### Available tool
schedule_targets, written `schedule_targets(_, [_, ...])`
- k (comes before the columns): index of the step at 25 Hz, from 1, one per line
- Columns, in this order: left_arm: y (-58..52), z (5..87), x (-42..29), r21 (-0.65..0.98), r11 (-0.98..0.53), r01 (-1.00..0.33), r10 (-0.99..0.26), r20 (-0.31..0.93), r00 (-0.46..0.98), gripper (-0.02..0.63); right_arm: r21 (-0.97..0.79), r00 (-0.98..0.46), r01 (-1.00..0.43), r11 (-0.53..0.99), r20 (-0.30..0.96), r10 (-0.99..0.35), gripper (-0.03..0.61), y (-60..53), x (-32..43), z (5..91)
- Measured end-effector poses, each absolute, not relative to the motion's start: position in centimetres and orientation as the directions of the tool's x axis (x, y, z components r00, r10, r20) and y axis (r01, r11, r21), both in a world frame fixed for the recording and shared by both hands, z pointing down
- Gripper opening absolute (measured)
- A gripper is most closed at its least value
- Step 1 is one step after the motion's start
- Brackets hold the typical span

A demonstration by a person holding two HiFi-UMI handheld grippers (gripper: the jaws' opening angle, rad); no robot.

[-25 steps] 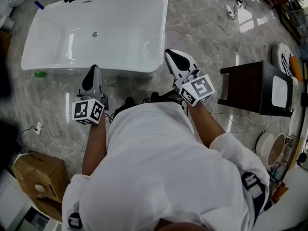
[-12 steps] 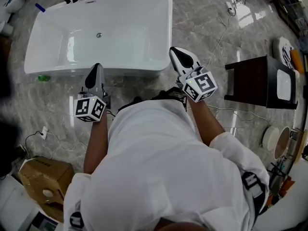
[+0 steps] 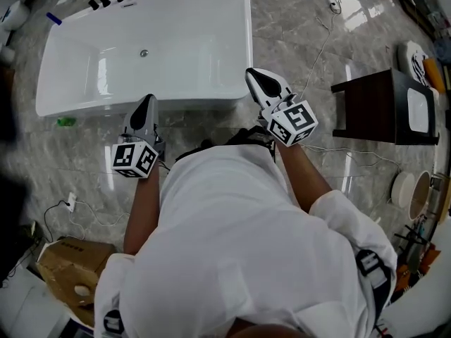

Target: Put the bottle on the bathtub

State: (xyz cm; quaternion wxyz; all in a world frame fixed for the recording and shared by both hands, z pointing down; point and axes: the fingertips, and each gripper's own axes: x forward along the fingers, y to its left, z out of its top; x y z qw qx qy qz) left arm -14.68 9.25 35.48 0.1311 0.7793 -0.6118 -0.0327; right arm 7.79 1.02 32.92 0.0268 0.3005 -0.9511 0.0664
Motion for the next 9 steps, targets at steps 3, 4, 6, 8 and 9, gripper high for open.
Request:
schedule_targets(3, [9.0, 35.9, -13.9, 0.257, -0.249, -0.934, -0.952, 0.110, 0.285, 0.015, -0.115, -0.815, -0.579, 0.808, 0.101, -0.570, 0.014, 1.5, 7.9, 33.3])
schedule_targets(4, [9.0, 35.9, -13.5, 0.262, -0.259, -0.930, -0.949, 0.108, 0.295, 0.014, -0.117, -0.816, -0.578, 0.808, 0.103, -0.569, 0.014, 1.7, 7.9, 33.4])
schedule_targets(6, [9.1, 35.9, -12.8, 0.267, -0.279, -0.922, -0.943, 0.104, 0.315, 0.014, -0.119, -0.818, -0.575, 0.810, 0.110, -0.564, 0.014, 2.2, 8.1, 33.6])
schedule_targets(8, [9.2, 36.0, -12.3, 0.271, -0.298, -0.915, -0.937, 0.101, 0.335, 0.015, -0.121, -0.821, -0.571, 0.812, 0.117, -0.560, 0.014, 2.6, 8.1, 33.8])
schedule_targets(9, [9.3, 36.0, -12.0, 0.274, -0.307, -0.911, -0.934, 0.099, 0.344, 0.014, -0.122, -0.822, -0.569, 0.813, 0.120, -0.557, 0.014, 2.8, 8.1, 33.9])
